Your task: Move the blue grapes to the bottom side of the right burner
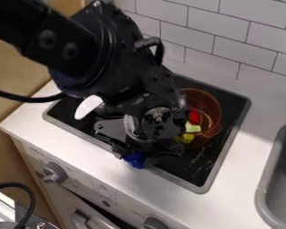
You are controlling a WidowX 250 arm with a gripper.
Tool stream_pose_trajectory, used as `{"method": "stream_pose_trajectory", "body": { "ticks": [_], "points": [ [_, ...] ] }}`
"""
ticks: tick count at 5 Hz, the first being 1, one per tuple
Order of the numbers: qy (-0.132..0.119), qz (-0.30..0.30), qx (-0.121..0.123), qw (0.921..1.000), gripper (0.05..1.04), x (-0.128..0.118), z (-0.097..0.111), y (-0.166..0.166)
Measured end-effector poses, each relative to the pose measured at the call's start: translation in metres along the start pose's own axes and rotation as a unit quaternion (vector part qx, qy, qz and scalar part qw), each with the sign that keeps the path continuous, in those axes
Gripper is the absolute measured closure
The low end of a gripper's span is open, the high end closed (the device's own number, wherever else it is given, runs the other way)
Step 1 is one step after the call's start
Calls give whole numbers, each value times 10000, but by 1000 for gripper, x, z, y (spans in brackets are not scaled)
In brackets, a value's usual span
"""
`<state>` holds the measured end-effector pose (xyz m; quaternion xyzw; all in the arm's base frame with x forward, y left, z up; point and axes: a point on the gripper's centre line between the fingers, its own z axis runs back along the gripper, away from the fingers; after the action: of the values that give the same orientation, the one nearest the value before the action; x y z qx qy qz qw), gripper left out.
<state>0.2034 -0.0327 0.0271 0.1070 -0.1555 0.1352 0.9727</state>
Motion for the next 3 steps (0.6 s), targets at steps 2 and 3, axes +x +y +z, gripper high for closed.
{"method": "stream_pose_trajectory", "body": {
  "ticks": [2, 3],
  "points": [
    [48, -35, -13, 10000, 79, -9, -8, -6],
    [61, -38, 14, 10000, 83, -9, -8, -5]
  ]
}}
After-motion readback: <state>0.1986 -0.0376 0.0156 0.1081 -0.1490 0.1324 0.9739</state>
